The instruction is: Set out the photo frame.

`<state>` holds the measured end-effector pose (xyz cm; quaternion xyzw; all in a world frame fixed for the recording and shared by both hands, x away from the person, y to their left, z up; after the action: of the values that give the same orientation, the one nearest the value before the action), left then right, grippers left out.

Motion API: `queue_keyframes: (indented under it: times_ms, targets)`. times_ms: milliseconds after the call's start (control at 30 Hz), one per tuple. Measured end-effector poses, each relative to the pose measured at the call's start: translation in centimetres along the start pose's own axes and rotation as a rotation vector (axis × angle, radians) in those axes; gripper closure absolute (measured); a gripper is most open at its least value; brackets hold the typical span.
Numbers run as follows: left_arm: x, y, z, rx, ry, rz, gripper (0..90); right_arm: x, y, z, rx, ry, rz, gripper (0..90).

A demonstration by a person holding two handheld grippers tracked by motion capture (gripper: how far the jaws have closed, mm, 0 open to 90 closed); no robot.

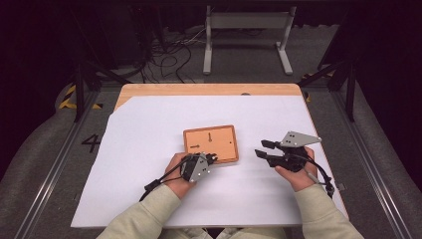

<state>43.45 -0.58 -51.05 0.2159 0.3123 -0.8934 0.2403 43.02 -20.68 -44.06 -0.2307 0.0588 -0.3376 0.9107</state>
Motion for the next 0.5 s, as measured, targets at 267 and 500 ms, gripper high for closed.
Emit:
queue_keyframes:
  times_ms: [267, 500]
  targets:
    - [0.1, -0.1, 0.0, -0.001, 0.008, 0.007, 84.7, -0.2, 2.3, 2.4, -0.077, 0.054, 0.086, 42.6]
    - [0.1, -0.1, 0.0, -0.002, 0.012, 0.010, 84.7, 0.5, 5.0, 3.0, -0.183, 0.108, 0.124, 37.7]
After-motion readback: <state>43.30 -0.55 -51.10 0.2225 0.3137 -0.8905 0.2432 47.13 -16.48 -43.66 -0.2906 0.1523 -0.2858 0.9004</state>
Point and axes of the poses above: each handheld gripper's, and its own axes: y roughly forward along the jaws, z roughly out of its top, x roughly to its right, the point moved 9 cm from there along y, roughly forward along the jaws, and after that the axes turned 1 degree about x, right-handed, at the moved point
